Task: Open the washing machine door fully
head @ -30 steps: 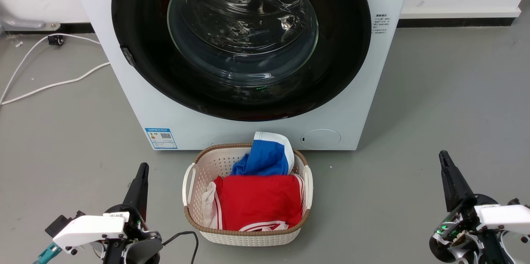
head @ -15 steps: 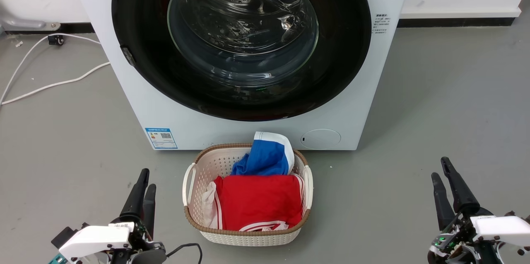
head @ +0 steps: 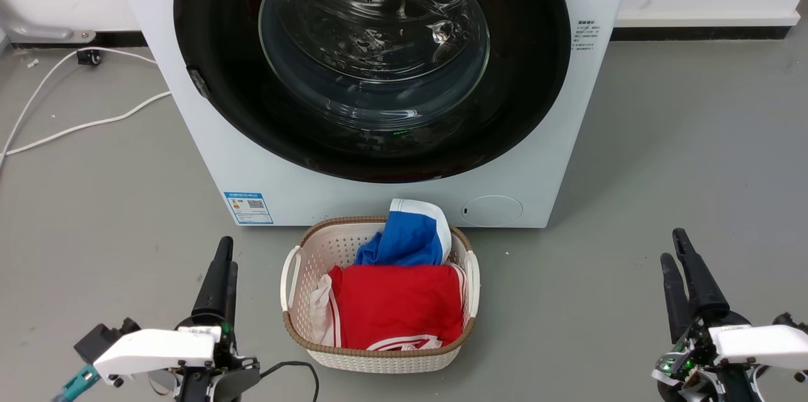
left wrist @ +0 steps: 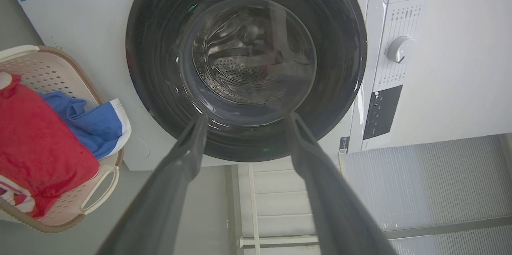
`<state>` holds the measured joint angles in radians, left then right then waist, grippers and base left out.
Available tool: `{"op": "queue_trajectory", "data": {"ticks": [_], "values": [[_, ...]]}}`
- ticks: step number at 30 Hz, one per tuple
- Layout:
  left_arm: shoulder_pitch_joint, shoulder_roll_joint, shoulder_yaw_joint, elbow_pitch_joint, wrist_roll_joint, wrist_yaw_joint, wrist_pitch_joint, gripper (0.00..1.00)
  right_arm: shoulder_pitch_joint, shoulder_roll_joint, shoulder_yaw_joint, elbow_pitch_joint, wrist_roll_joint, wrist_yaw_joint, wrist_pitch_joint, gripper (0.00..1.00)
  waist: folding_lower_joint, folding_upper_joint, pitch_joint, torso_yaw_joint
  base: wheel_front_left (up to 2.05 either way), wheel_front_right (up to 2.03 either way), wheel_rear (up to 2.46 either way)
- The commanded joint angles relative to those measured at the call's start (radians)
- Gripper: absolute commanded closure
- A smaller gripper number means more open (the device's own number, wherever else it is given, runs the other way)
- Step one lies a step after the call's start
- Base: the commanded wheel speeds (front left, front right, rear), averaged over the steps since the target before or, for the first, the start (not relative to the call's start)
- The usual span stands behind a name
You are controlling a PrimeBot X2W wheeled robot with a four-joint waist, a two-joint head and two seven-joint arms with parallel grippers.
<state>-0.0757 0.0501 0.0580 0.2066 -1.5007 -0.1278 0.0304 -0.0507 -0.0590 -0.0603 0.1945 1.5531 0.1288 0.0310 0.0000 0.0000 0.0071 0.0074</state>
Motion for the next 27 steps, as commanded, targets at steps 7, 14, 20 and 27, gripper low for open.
{"op": "queue_trajectory", "data": {"ticks": [7, 14, 20, 27], "values": [[-0.031, 0.004, -0.022, -0.069, 0.203, -0.001, -0.035, 0.00, -0.007, -0.016, 0.012, -0.057, -0.182, 0.001, -0.036, 0.00, 0.0000, 0.0000, 0.001, 0.004, 0.00, 0.00, 0.00], [-0.027, 0.004, -0.044, -0.086, 0.396, -0.001, -0.063, 0.00, 0.004, -0.018, 0.016, -0.092, -0.406, 0.001, -0.064, 0.00, 0.0000, 0.0000, 0.000, 0.006, 0.00, 0.00, 0.00], [-0.020, 0.005, -0.058, -0.095, 0.542, -0.001, -0.084, 0.00, 0.018, -0.012, 0.020, -0.121, -0.561, 0.001, -0.078, 0.00, 0.0000, 0.0000, 0.000, 0.009, 0.00, 0.00, 0.00], [-0.028, 0.016, -0.079, -0.108, 0.682, 0.008, -0.108, 0.00, 0.034, -0.006, 0.015, -0.159, -0.694, 0.001, -0.078, 0.00, 0.0000, 0.0000, 0.005, 0.012, 0.00, 0.00, 0.00]]}}
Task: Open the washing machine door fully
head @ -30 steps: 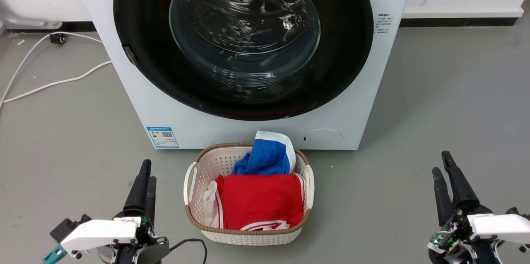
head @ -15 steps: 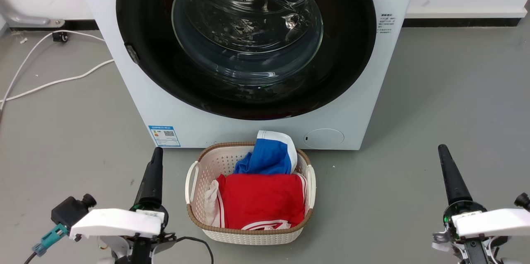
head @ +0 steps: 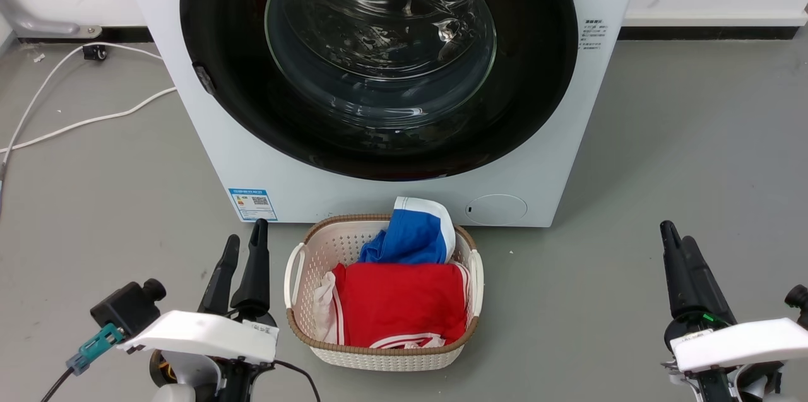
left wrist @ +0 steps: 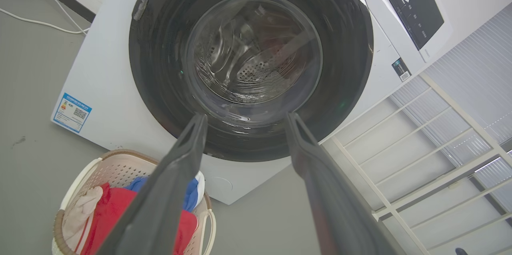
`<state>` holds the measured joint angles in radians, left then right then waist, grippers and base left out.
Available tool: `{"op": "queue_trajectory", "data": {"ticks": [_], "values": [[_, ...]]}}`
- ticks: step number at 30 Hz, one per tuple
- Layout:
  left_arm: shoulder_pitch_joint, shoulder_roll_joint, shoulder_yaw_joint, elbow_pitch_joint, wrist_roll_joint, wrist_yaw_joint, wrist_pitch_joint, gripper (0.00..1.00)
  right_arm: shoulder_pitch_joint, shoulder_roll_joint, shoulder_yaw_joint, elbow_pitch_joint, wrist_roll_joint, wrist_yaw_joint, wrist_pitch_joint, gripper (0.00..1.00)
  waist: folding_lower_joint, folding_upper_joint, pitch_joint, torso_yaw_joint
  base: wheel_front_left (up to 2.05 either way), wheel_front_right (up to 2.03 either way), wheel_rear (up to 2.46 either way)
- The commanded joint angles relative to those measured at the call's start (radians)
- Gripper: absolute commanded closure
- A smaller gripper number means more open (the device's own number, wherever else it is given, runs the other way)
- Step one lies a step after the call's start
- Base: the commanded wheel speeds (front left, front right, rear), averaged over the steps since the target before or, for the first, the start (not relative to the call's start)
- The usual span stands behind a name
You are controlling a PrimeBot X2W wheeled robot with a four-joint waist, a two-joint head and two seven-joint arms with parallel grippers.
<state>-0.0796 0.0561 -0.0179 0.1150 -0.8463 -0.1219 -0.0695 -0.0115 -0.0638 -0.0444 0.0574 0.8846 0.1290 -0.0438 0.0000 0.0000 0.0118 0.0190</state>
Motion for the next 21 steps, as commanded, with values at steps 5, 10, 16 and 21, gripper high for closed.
{"op": "queue_trajectory", "data": {"ticks": [5, 10, 16, 21], "values": [[-0.027, 0.023, -0.025, -0.009, 0.113, 0.014, -0.025, 0.00, 0.006, 0.000, -0.009, -0.043, -0.114, 0.001, -0.001, 0.00, 0.0000, 0.0000, 0.002, 0.000, 0.00, 0.00, 0.00], [-0.027, 0.034, -0.046, 0.004, 0.183, 0.024, -0.039, 0.00, 0.019, 0.002, -0.014, -0.058, -0.197, 0.001, 0.012, 0.00, 0.0000, 0.0000, 0.003, -0.001, 0.00, 0.00, 0.00], [-0.033, 0.053, -0.069, 0.017, 0.264, 0.037, -0.057, 0.00, 0.025, 0.006, -0.015, -0.071, -0.283, 0.001, 0.021, 0.00, 0.0000, 0.0000, 0.004, -0.001, 0.00, 0.00, 0.00], [-0.035, 0.071, -0.093, 0.025, 0.331, 0.050, -0.070, 0.00, 0.033, 0.008, -0.018, -0.075, -0.349, 0.002, 0.032, 0.00, 0.0000, 0.0000, 0.003, -0.001, 0.00, 0.00, 0.00]]}}
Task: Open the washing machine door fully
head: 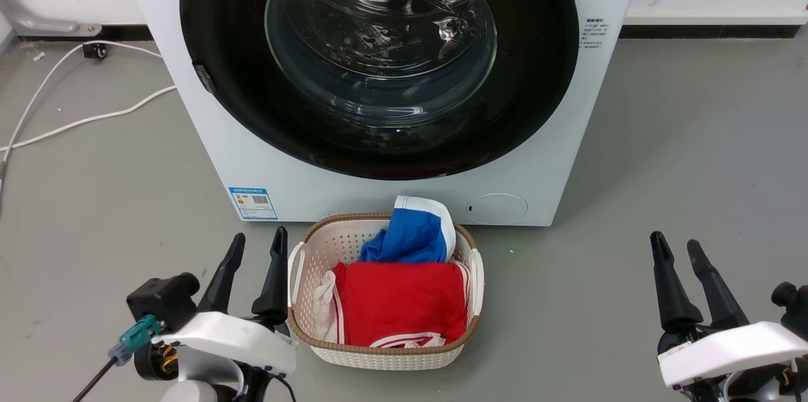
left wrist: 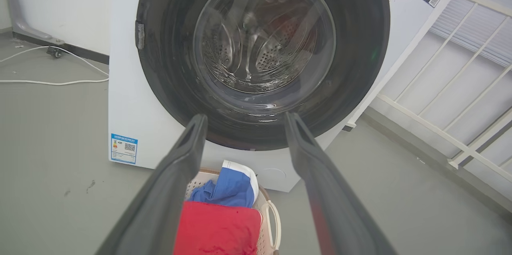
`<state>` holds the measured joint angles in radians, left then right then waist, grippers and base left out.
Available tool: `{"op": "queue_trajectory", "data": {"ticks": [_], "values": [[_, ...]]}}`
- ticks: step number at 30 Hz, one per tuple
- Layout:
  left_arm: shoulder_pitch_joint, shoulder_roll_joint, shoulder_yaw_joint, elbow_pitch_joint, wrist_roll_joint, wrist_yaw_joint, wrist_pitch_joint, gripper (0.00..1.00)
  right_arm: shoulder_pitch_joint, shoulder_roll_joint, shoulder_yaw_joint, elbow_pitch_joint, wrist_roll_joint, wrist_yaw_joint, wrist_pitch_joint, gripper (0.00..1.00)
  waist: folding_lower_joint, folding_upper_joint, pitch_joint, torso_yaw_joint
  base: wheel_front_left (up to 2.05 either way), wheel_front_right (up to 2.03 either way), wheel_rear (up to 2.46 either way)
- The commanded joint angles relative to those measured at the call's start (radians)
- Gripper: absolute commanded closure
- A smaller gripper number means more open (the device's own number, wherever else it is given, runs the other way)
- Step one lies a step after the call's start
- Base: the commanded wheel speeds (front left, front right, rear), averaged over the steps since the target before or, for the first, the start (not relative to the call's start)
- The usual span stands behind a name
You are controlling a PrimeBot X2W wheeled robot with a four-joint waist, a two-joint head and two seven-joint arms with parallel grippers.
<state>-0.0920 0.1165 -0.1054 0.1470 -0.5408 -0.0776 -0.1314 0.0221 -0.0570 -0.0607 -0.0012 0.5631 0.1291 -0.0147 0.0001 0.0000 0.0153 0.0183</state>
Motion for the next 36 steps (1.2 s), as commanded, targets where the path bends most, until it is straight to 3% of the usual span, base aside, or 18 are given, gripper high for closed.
{"op": "queue_trajectory", "data": {"ticks": [1, 18, 36], "values": [[-0.023, 0.014, -0.009, -0.006, 0.037, 0.009, -0.011, 0.00, 0.001, 0.002, -0.002, -0.017, -0.039, 0.001, 0.005, 0.00, -0.0001, 0.0000, 0.000, 0.000, 0.00, 0.00, 0.00], [-0.025, 0.058, -0.077, 0.012, 0.206, 0.049, -0.053, 0.00, 0.028, 0.005, -0.008, -0.052, -0.217, 0.002, 0.013, 0.00, -0.0001, 0.0000, -0.002, -0.002, 0.00, 0.00, 0.00], [-0.016, 0.045, -0.089, 0.029, 0.288, 0.042, -0.089, 0.00, 0.051, 0.006, -0.010, -0.093, -0.334, 0.002, 0.006, 0.00, -0.0001, 0.0000, -0.009, 0.003, 0.00, 0.00, 0.00]]}}
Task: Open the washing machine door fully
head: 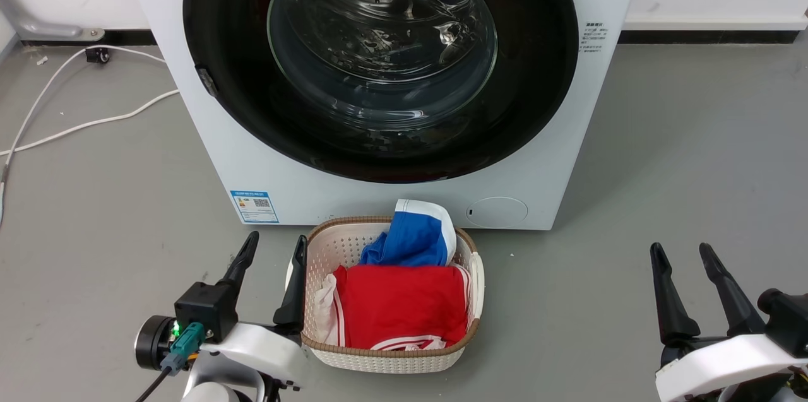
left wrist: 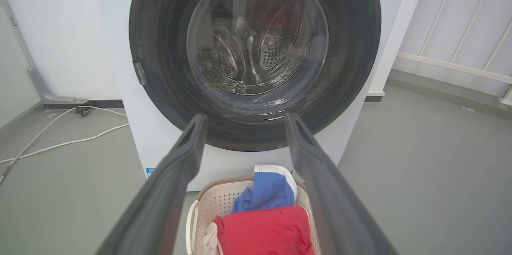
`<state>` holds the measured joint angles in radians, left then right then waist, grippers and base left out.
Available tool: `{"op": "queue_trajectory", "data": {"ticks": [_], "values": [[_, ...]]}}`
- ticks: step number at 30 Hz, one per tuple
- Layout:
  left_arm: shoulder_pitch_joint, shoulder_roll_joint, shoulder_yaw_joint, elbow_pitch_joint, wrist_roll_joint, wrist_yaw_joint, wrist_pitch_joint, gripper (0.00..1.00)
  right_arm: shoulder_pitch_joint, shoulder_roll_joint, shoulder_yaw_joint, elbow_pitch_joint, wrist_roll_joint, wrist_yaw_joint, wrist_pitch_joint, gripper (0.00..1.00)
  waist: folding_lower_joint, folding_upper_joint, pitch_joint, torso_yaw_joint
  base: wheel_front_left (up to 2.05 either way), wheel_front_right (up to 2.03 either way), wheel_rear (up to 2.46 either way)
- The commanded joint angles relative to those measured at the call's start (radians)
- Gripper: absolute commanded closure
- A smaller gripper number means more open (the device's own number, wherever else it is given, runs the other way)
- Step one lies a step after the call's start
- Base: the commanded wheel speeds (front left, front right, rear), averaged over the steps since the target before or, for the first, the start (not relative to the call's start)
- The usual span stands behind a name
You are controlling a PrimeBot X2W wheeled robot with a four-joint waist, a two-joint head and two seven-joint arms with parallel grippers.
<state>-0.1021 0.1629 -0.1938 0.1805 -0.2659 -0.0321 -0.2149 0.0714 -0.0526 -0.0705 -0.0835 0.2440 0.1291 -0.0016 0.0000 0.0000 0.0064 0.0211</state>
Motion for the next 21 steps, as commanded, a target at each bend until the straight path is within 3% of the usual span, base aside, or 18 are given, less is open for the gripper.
{"op": "queue_trajectory", "data": {"ticks": [1, 21], "values": [[-0.004, -0.003, 0.001, -0.003, 0.012, -0.009, -0.008, 0.00, 0.003, 0.002, -0.001, -0.012, -0.020, 0.002, -0.008, 0.00, 0.0000, 0.0000, 0.000, 0.000, 0.00, 0.00, 0.00], [0.001, -0.045, 0.040, 0.023, 0.113, -0.059, -0.047, 0.00, 0.010, 0.003, -0.010, -0.001, -0.132, 0.003, -0.051, 0.00, 0.0000, 0.0000, 0.002, 0.008, 0.00, 0.00, 0.00]]}}
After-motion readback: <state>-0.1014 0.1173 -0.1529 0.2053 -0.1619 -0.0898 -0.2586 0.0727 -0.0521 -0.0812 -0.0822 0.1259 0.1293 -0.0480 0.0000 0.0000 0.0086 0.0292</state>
